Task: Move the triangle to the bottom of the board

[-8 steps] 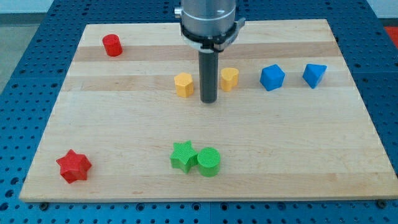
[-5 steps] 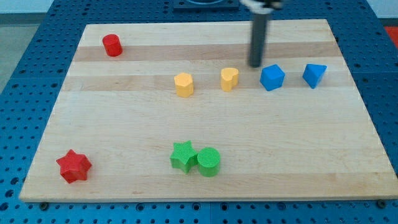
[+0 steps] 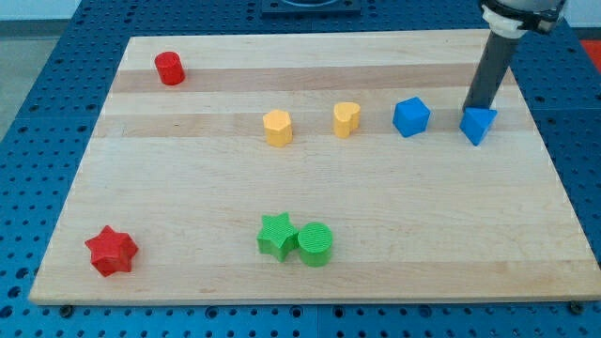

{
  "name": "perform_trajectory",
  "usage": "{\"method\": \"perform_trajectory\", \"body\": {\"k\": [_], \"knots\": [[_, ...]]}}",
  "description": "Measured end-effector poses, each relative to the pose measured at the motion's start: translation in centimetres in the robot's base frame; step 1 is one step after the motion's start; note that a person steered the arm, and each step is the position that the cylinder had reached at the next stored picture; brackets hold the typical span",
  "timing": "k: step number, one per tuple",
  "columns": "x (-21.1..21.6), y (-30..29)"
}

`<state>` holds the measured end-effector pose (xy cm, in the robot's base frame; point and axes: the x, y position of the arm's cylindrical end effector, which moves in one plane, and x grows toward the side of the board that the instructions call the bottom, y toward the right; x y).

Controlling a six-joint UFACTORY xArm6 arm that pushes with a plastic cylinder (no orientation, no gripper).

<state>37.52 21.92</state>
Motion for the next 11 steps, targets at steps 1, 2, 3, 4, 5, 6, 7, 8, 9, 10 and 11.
{"method": "perform_trajectory", "body": {"k": [1,2,3,4,5,6,7,8,9,10,11], "knots": [[1.7,-1.1],[4.2,-3.0],[5.8,-3.7],[5.8,-3.7],[4.2,-3.1],[3.5,-1.4],[3.8,-1.4],[6.4,-1.4],[6.7,-1.5],[7.0,-2.1],[7.3,-2.1]]}}
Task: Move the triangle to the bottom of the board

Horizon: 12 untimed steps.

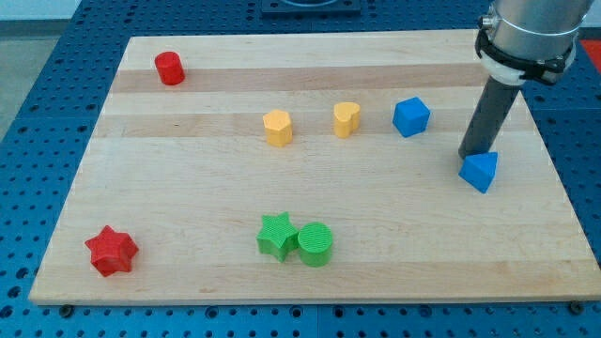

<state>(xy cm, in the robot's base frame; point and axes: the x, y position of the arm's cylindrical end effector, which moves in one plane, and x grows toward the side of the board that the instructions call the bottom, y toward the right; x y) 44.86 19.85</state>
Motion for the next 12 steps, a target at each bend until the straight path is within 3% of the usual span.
{"method": "perform_trajectory", "body": {"k": [9,10,12], "knots": [[9.1,0.0],[8.0,0.0],[-3.9,1.5]]}}
